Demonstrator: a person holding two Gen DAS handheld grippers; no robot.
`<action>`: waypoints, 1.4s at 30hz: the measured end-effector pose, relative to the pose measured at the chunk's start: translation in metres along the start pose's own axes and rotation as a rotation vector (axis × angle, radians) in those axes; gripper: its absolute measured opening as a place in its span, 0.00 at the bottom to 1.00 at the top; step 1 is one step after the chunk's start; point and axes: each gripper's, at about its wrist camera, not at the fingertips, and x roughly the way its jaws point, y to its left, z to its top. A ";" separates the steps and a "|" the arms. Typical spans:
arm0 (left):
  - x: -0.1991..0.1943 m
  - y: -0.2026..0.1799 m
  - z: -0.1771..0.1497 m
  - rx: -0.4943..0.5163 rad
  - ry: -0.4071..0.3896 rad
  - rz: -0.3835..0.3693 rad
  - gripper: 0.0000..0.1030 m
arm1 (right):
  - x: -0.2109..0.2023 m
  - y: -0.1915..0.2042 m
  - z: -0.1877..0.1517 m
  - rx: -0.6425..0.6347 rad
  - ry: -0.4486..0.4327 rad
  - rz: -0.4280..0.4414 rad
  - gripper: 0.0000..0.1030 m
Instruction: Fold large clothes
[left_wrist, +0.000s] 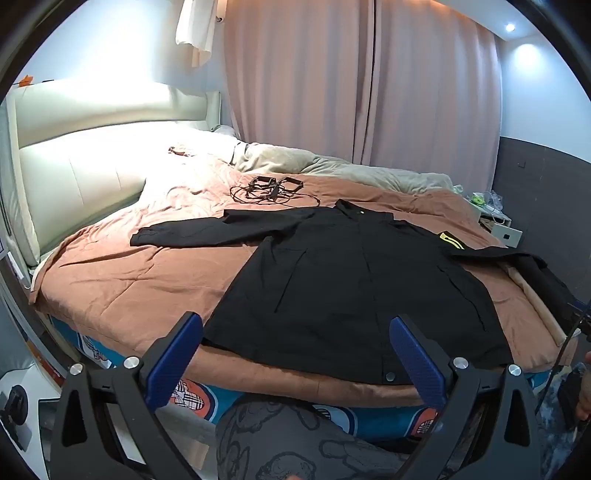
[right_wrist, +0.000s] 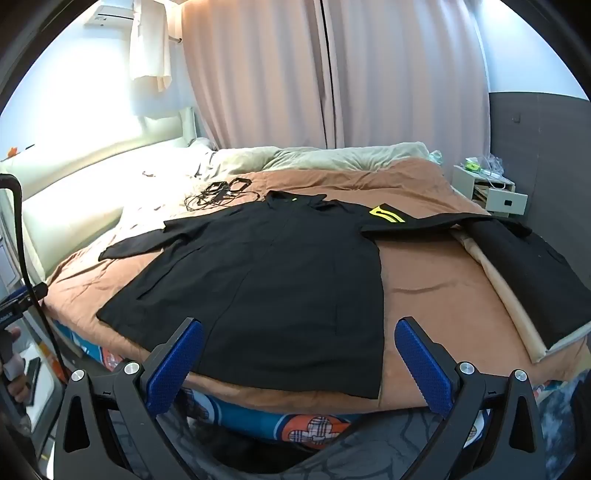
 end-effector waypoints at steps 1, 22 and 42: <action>0.000 0.000 0.000 0.002 -0.002 0.004 1.00 | 0.000 0.000 0.000 0.005 0.014 0.001 1.00; -0.003 -0.004 0.002 0.007 -0.010 -0.022 1.00 | -0.003 -0.001 -0.002 0.004 -0.003 -0.011 1.00; -0.003 -0.003 0.003 0.009 -0.011 -0.025 1.00 | -0.004 -0.003 0.001 0.005 -0.003 -0.016 1.00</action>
